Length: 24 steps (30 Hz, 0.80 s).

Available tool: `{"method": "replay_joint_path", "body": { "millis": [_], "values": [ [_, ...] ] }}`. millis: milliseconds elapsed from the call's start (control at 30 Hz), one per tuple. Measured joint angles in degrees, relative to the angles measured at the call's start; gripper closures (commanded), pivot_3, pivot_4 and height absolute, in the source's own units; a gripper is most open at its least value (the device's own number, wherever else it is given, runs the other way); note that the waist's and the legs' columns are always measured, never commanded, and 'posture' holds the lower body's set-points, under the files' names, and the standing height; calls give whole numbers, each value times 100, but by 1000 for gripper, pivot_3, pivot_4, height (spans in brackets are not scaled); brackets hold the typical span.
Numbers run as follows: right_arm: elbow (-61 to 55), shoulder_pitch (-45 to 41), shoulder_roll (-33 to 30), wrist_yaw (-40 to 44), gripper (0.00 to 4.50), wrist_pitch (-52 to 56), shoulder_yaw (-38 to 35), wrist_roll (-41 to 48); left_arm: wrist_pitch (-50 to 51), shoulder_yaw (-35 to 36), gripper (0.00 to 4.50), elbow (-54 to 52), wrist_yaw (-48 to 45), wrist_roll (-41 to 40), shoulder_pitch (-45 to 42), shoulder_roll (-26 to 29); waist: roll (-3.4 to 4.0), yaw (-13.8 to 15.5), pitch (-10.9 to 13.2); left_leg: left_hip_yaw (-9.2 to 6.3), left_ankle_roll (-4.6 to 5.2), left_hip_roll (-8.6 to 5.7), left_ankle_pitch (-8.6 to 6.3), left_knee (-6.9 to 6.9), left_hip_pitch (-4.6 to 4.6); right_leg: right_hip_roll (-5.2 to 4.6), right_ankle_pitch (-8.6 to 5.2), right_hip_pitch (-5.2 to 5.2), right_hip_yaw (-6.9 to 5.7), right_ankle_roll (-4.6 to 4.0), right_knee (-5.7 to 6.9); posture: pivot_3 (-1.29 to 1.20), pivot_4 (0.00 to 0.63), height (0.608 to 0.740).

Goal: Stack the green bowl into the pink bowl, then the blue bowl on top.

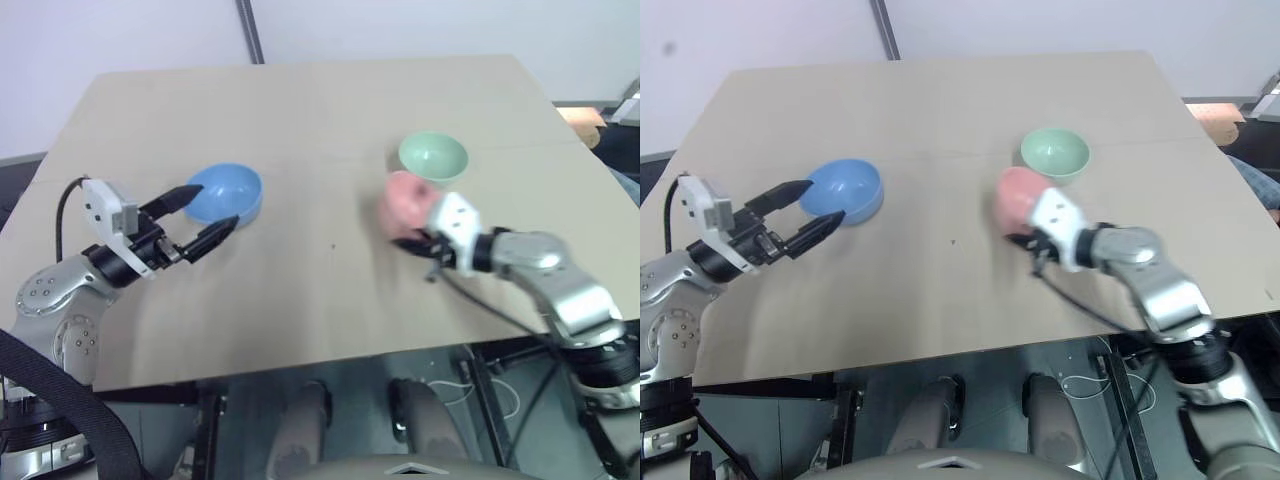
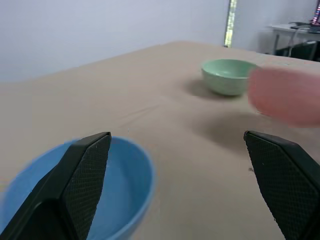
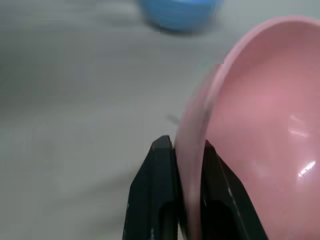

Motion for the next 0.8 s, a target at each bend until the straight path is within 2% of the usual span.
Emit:
{"method": "replay_joint_path", "body": {
  "millis": [33, 67, 200, 267, 333, 400, 500, 600, 700, 767, 800],
  "values": [
    [0, -1, 2, 0, 4459, 0, 5, -1, 0, 0, 0, 0, 0, 0, -1, 0, 0, 16, 0, -1, 0, -1, 0, 2, -2, -1, 0, 0, -1, 0, 0, 0, 150, 740],
    [698, -297, 347, -102, 4459, -297, 533, -496, -4, 62, 0, 5, 3, -9, 23, 0, -10, 91, -6, -1, -2, -15, 1, 7, -5, -9, 6, 6, 6, -1, -11, 0, 150, 740],
    [1657, -716, 788, -213, 2725, -781, 1019, -1044, 92, 64, 0, -120, -16, -150, -7, 0, -13, 58, -8, -2, -4, -10, 2, 6, -2, -5, 19, 4, 3, -15, -8, 0, 150, 740],
    [1938, -728, 802, -268, 1605, -1052, 1101, -1298, 230, 96, 0, -334, -68, -389, 44, 2, -11, 71, -7, -6, -5, -13, 2, 4, -8, -7, 25, 3, 2, -9, -9, 0, 150, 740],
    [1893, -717, 712, -319, 674, -1242, 1036, -1408, 367, 195, 0, -519, -181, -646, 188, 7, -11, 53, -7, -1, -7, -13, 1, 2, -12, -7, 30, -3, 7, -1, -12, 0, 150, 740],
    [1599, -646, 625, -263, 674, -1224, 755, -1265, 498, 287, 0, -691, -328, -921, 338, 22, -11, 41, -6, -2, -8, -11, 0, -1, -12, -7, 30, -4, 6, 0, -12, 0, 150, 740],
    [736, -595, 581, -57, 674, -841, 22, -542, 752, 462, 0, -962, -551, -1456, 527, 41, -10, 22, -6, -4, -8, -4, 0, -2, -9, -2, 27, -4, 4, -3, -11, 0, 150, 740],
    [575, -919, 188, 96, 674, -573, -562, -207, 1009, 482, 0, -1191, -651, -1854, 612, 78, -10, 25, -6, -4, -8, -4, 0, 6, 1, -2, 9, 8, 2, 0, -10, 0, 150, 740],
    [1499, -1334, -315, 155, 674, -940, -792, -462, 1171, 486, 0, -1322, -662, -2059, 633, 109, -13, 21, -8, 0, -8, -5, 0, 10, 6, -3, 9, 15, 3, -1, -11, 0, 150, 740],
    [2445, -1605, -381, 133, 674, -1367, -758, -715, 1206, 489, 0, -1352, -660, -2129, 627, 113, -13, 1, -8, 3, -8, -5, 0, 9, 7, -3, 10, 13, 4, -2, -11, 0, 150, 740],
    [3347, -1910, -314, 65, 674, -1711, -698, -928, 1228, 486, 0, -1366, -656, -2156, 602, 113, -10, -22, -6, 7, -8, -4, 0, 8, 6, -1, 13, 9, 7, -6, -11, 0, 150, 740]
  ]
}}
